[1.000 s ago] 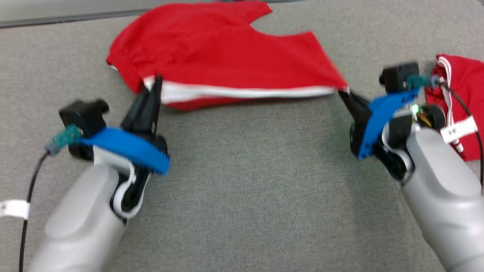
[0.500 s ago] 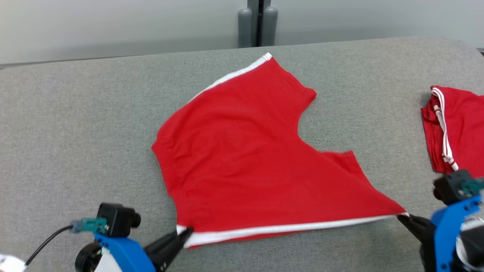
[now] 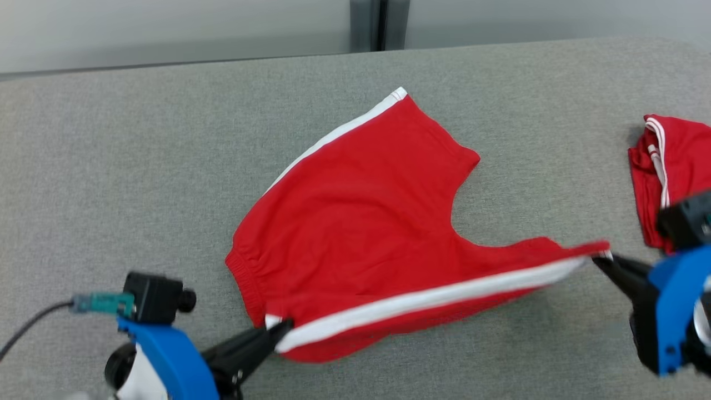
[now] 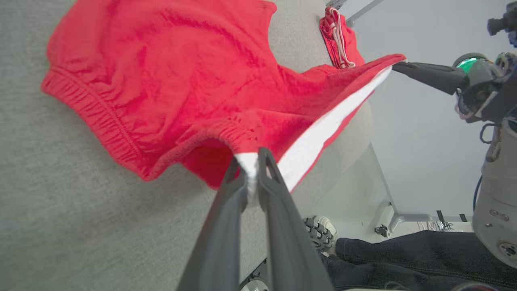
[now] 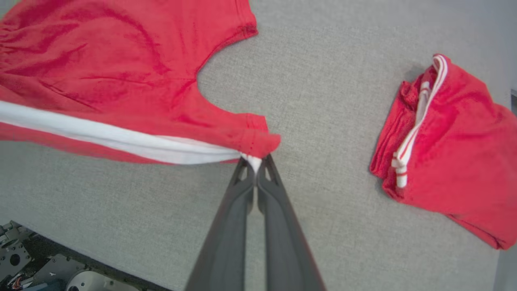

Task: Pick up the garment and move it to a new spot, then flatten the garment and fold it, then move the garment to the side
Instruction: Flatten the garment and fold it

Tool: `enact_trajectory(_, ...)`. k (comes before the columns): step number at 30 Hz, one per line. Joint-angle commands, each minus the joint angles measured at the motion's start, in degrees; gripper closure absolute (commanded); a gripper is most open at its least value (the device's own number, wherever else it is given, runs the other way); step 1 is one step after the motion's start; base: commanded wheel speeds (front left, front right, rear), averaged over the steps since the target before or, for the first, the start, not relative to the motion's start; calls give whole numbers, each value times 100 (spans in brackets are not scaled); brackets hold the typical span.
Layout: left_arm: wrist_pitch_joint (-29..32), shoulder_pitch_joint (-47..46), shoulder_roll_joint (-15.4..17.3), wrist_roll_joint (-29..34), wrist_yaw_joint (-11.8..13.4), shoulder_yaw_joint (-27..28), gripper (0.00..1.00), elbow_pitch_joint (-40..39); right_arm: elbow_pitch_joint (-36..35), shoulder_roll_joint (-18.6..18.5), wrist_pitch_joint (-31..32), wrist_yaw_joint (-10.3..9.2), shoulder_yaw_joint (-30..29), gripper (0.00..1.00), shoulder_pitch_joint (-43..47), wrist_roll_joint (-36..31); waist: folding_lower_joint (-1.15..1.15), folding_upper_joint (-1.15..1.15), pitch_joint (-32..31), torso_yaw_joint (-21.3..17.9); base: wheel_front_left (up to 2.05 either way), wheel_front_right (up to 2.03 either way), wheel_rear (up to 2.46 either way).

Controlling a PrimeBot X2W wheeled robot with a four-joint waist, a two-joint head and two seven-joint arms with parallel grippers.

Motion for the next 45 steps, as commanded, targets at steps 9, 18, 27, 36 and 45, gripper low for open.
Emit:
enact_trajectory(9,-82,-1194,-991,-277,-399,206,100,1465,1845,-455,-707,-1,1265,100,-2541,244,0,0,477,561,0,0,0)
enact_trajectory(18,-568,-1949,-2013,-343,-695,316,100,2761,3462,-544,-1973,-1,2006,100,-3969,207,0,0,926,1108,0,0,0)
enact_trajectory(27,-987,-2468,-2656,-285,-983,352,100,3771,4853,-392,-3169,-1,2358,100,-4898,10,0,0,1246,1440,0,0,0)
enact_trajectory(36,-1120,-2525,-2927,-244,-1213,205,8,4264,5898,-246,-3796,-1,2451,0,-5176,95,0,0,1252,1574,0,0,0)
enact_trajectory(45,-1450,-2334,-2865,-144,-1356,256,0,4412,6345,-183,-4205,-1,2610,0,-5144,403,0,0,957,1522,0,0,0)
